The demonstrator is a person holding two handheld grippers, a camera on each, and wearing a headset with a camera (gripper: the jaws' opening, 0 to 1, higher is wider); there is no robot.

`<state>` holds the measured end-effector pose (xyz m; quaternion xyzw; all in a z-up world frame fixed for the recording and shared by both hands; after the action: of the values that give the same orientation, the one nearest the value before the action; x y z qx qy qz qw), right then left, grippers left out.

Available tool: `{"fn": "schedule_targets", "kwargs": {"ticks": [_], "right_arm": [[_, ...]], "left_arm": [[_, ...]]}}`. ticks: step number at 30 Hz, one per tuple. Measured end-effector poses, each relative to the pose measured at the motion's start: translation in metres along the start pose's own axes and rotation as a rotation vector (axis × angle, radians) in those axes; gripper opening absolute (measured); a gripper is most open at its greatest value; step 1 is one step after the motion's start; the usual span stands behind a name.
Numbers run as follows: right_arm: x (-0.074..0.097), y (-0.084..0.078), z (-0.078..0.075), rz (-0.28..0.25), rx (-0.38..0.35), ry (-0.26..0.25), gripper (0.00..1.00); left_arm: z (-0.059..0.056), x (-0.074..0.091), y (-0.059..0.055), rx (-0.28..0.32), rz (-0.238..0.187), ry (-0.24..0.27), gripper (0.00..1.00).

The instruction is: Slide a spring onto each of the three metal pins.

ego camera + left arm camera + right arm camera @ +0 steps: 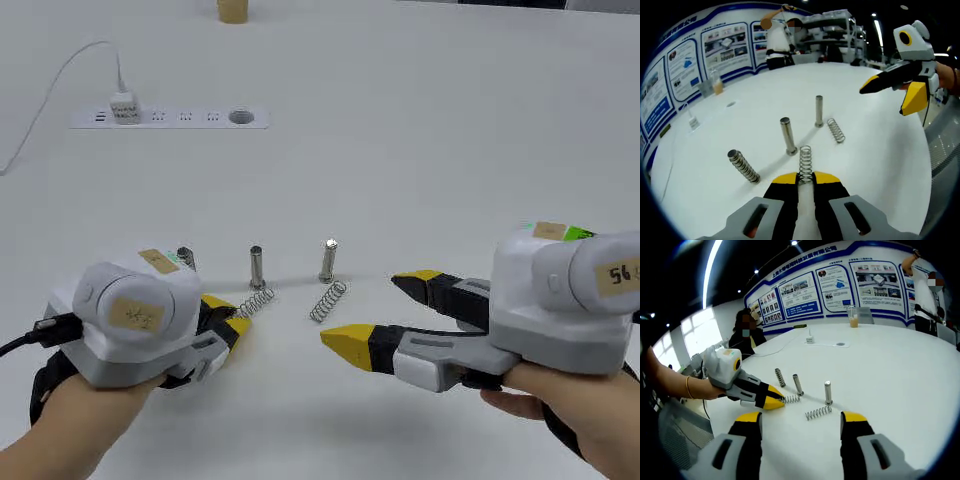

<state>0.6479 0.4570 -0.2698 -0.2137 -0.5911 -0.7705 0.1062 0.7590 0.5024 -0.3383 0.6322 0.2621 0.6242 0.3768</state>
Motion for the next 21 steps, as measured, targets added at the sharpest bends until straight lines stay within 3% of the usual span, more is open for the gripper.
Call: {"fn": "schedule_targets", "kwargs": {"ticks": [5,10,21], "right_arm": [[0.003,0.007,0.0,-0.031,-0.047,0.006,0.64],[0.004,0.018,0.004,-0.059,-0.075,0.021,0.64],[-0.005,0.044,0.025,-0.136,-0.158,0.111,0.56]], "left_arm": [[-0.002,0.012,0.01,0.005,-0.039,0.006,0.1],[-0.005,0.026,0.025,0.035,-0.109,0.008,0.1],[-0.018,0.056,0.049,0.074,-0.229,-0.014,0.1]]}}
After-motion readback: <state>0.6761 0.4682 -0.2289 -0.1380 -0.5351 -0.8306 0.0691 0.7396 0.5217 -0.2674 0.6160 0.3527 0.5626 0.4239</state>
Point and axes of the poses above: the centre of the closed fingertips' face, and the gripper's own axes: x roughly backward along the fingers, z roughly to its left, y roughly out of its top, the point moved 1 cm from there along x, roughly backward along the fingers
